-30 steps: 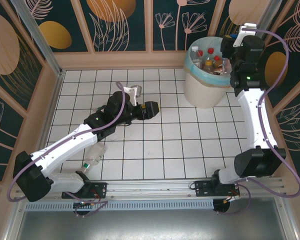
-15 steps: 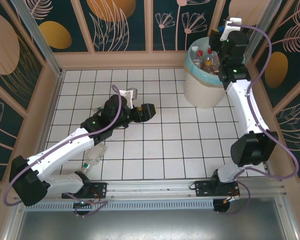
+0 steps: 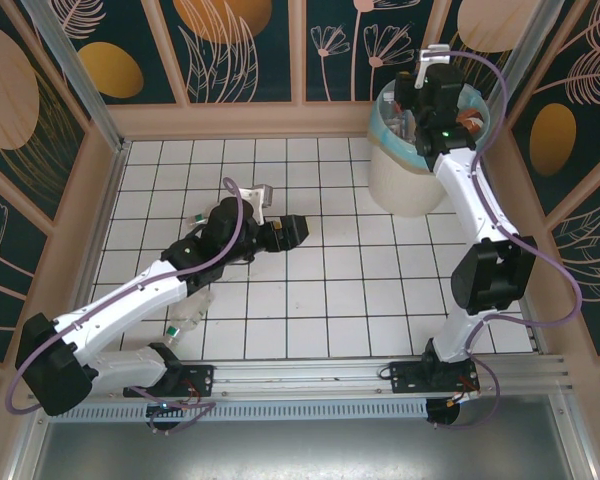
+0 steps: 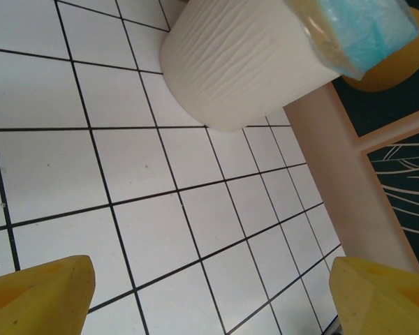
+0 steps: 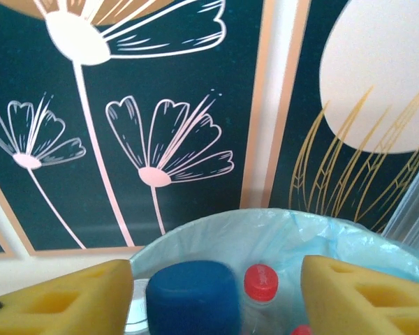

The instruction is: Put the plastic bottles in the bin

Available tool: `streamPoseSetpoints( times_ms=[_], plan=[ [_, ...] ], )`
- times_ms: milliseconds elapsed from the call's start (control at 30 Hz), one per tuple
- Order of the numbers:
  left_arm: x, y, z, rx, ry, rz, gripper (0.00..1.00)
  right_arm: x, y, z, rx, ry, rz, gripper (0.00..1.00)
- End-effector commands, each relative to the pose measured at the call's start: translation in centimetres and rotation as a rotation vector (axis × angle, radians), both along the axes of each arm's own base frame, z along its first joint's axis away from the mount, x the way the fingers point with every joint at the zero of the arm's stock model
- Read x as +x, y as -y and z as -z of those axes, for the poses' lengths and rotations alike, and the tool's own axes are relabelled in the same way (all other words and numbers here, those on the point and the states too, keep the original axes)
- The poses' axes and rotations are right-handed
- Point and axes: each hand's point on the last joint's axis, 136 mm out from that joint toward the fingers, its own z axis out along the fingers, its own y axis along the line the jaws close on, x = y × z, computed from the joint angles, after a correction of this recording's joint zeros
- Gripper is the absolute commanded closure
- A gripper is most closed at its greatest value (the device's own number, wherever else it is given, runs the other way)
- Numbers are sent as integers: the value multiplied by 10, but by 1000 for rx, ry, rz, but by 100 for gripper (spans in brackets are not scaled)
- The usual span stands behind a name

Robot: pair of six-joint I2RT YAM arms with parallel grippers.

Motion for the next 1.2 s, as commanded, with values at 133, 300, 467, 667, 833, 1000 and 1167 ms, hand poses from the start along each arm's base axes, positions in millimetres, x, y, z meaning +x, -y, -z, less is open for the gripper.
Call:
streamPoseSetpoints(
  times_ms=[133,300,467,667,833,1000,1167],
  plan=[
    [2,5,-3,19,21,18,12,-7,1,-25,4,29,13,27],
    [2,2,-11,-5,42,1,12,-10,-10,-24,6,20,-11,31],
    [0,0,-1,-7,21,-4,12,-9,-35,8,-23,-54,-42,46],
    [-2,-2,2,4,16,-4,12,-7,-23,63,16,-188,3,65],
    [-3,-7,0,12,26,-15,11,-8,6,95,95,-272,24,71],
    [-3,-8,1,13,23,-21,11,-8,11,103,118,-297,10,72],
    [-2,-11,-1,17,26,-36,11,-4,10,89,118,-286,9,72]
  ],
)
